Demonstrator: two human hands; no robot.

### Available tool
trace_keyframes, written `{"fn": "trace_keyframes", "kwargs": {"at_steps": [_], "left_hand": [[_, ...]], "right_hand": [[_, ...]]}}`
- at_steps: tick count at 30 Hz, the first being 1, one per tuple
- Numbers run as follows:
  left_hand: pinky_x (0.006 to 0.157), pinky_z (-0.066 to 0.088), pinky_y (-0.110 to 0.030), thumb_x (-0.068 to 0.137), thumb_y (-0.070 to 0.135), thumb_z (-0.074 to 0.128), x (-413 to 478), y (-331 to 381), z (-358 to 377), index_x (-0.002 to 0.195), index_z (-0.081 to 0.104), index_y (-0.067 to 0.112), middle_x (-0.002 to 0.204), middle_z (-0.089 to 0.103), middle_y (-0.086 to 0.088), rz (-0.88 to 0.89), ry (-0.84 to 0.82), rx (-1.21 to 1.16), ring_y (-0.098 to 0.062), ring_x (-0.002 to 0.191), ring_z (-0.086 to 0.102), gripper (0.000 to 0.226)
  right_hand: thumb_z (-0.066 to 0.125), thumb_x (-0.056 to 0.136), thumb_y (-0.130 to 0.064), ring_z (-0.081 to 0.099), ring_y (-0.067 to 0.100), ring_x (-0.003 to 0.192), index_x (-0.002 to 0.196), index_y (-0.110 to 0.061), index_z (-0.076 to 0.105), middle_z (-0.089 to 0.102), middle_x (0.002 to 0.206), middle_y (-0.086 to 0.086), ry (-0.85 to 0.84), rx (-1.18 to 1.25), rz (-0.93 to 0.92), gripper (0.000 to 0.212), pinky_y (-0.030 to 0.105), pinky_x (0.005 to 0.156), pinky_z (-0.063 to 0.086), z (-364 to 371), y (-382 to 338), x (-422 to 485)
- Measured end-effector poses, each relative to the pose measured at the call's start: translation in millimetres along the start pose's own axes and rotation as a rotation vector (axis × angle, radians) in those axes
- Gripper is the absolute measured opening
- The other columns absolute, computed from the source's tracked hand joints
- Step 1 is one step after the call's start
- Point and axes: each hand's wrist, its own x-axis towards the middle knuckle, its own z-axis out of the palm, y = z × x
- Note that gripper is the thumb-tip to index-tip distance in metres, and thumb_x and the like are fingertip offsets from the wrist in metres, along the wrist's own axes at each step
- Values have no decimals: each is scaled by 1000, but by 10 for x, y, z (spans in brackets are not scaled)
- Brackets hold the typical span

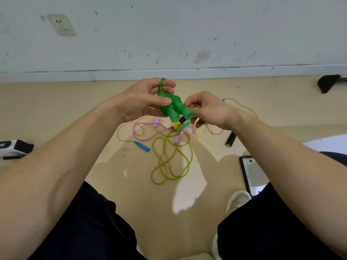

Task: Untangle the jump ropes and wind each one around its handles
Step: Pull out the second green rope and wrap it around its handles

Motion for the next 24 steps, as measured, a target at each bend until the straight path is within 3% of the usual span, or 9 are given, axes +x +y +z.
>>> {"fn": "trace_keyframes", "kwargs": {"at_steps": [6, 12, 17, 24], "left_hand": [[71, 57, -32, 71, 18, 68, -1, -34, 197, 129, 52, 14, 106, 52, 5, 69, 190, 84, -12, 91, 65, 61], [67, 57, -27, 60, 15, 92, -44, -20, 243, 133, 48, 12, 106, 48, 4, 108, 189, 105, -6, 83, 63, 85], [69, 60, -35, 77, 0, 80, -49, 5, 187, 129, 54, 10, 105, 54, 2, 101, 171, 164, -15, 88, 68, 59], [61, 57, -27, 76, -3, 72, -90, 58, 166, 124, 57, 11, 105, 55, 2, 76, 60, 112, -12, 82, 68, 53]], "right_hand": [[65, 92, -11, 37, 13, 44, 75, -11, 65, 42, 48, -10, 91, 74, -41, 16, 27, 48, 38, 40, -37, 14], [66, 87, -15, 35, 13, 44, 77, -9, 66, 40, 47, -9, 100, 99, -43, 12, 27, 47, 37, 66, -38, 17], [69, 84, -19, 37, 12, 47, 78, -13, 70, 49, 67, 9, 43, 90, -35, 9, 26, 48, 38, 66, -2, 7], [63, 96, -12, 45, 4, 52, 82, -17, 69, 53, 57, -16, -13, -49, -58, 17, 19, 50, 42, -6, 8, 6]]}}
